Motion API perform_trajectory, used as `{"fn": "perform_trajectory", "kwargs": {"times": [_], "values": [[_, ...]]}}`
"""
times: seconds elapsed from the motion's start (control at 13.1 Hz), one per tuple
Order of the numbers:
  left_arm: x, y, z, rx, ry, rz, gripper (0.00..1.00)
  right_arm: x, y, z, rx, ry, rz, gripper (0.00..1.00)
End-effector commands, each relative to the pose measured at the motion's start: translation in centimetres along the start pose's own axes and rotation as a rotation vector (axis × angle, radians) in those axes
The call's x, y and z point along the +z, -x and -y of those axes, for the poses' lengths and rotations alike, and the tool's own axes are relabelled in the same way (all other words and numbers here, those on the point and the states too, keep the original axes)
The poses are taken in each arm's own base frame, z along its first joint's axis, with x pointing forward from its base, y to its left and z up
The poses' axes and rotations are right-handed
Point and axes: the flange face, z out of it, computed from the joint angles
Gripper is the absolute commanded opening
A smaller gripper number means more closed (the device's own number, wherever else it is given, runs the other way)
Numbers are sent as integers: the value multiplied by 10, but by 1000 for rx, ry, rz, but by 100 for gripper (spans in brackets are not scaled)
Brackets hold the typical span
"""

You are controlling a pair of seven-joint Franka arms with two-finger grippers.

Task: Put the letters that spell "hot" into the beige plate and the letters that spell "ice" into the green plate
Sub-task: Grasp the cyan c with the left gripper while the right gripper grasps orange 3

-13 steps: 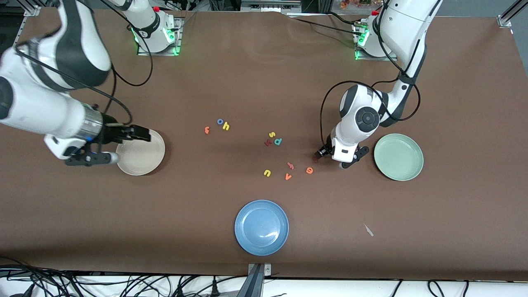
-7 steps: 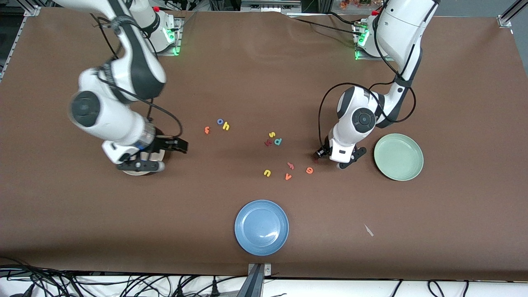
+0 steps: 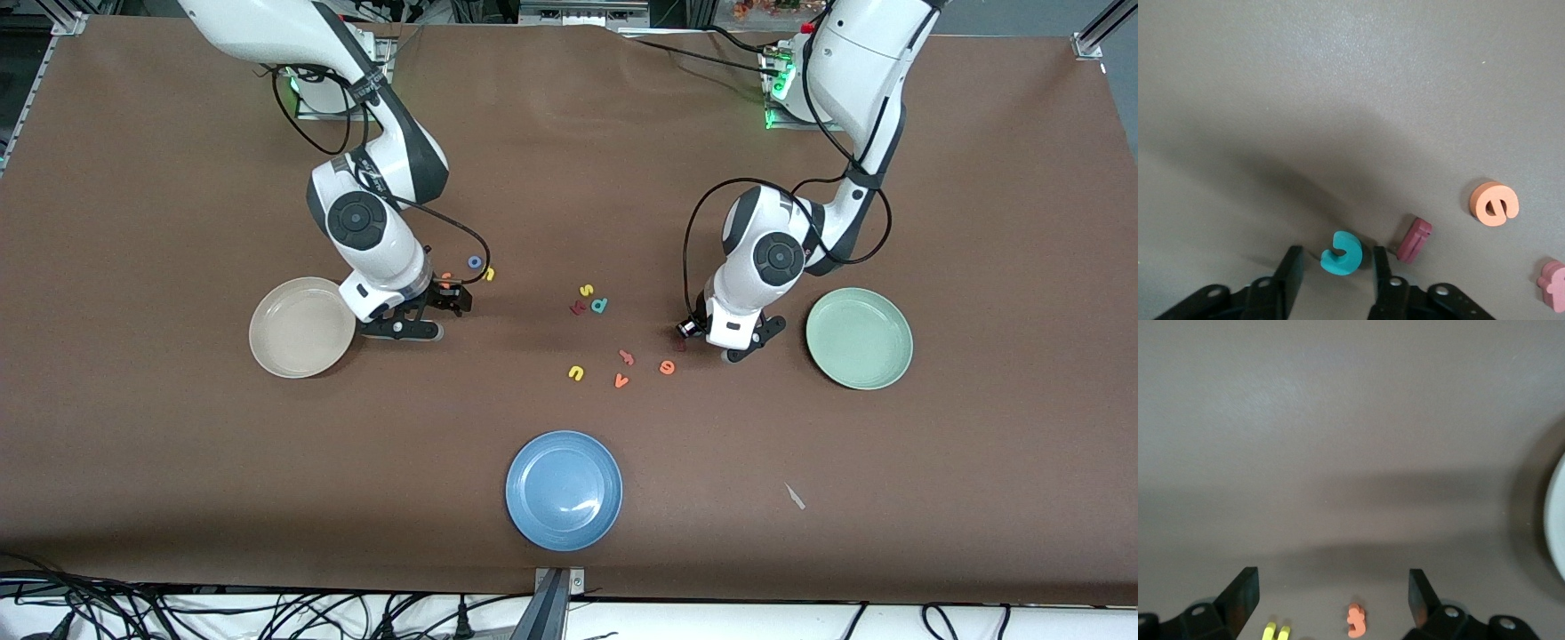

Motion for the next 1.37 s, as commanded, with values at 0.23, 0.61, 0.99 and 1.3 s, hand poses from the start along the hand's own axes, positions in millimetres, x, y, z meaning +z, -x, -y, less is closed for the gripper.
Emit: {"fn": "perform_trajectory", "kwargs": {"times": [0.23, 0.61, 0.99, 1.3], "values": [[3, 2, -3, 2, -5, -13, 28, 48, 48, -9, 2, -21, -21, 99], [6, -4, 1, 28, -28, -33, 28, 45, 65, 0, 10, -25, -11, 99], [6, -5, 2, 36, -33, -40, 13, 57, 77, -14, 3, -23, -10, 99], [-7, -12, -1, 35, -22, -46, 8, 61, 83, -20, -6, -26, -12, 91]]}}
